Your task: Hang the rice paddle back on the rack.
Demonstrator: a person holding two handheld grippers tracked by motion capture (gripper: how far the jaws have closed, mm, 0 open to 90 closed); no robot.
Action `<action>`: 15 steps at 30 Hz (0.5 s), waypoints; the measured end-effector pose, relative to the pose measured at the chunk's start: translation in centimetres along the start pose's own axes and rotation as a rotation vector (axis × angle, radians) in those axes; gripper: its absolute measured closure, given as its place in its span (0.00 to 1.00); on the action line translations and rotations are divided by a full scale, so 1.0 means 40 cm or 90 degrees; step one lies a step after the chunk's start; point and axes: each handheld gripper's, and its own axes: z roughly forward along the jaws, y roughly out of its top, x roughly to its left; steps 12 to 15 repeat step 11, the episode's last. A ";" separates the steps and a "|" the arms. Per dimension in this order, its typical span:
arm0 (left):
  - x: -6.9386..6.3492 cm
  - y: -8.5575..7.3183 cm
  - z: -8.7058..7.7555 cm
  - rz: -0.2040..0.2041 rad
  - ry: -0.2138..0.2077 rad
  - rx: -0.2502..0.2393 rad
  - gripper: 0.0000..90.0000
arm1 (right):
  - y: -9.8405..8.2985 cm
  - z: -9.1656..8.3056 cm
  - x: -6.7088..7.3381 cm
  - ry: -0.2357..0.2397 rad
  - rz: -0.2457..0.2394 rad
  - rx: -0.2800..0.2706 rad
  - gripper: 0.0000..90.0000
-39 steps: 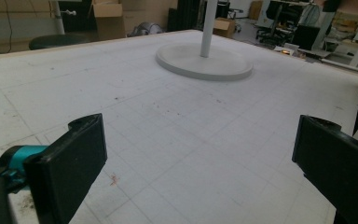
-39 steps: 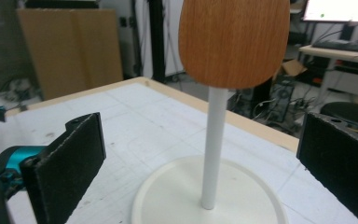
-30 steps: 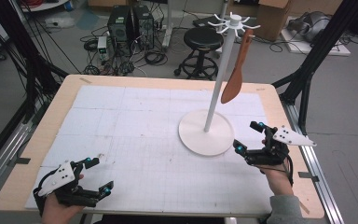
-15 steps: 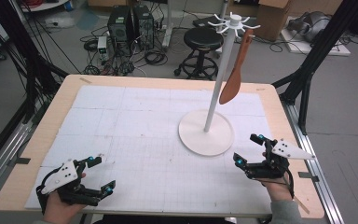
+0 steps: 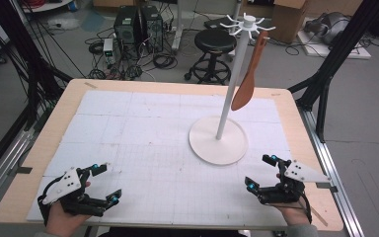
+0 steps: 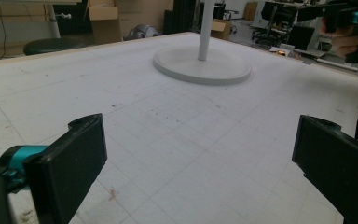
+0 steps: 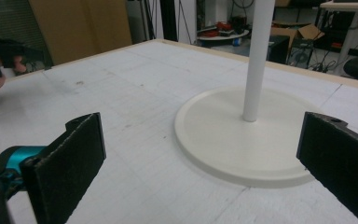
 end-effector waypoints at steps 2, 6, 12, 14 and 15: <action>0.001 0.001 0.001 0.001 0.000 -0.002 0.04 | -0.005 -0.008 0.009 0.007 0.002 0.000 0.00; 0.002 0.001 0.003 0.001 -0.002 -0.001 0.04 | -0.016 -0.011 0.025 0.026 -0.005 0.020 0.00; -0.002 0.000 0.005 0.004 -0.004 0.003 0.04 | -0.028 0.003 0.018 0.038 0.009 0.038 0.00; -0.002 0.000 0.005 0.004 -0.004 0.003 0.04 | -0.028 0.003 0.018 0.038 0.009 0.038 0.00; -0.002 0.000 0.005 0.004 -0.004 0.003 0.04 | -0.028 0.003 0.018 0.038 0.009 0.038 0.00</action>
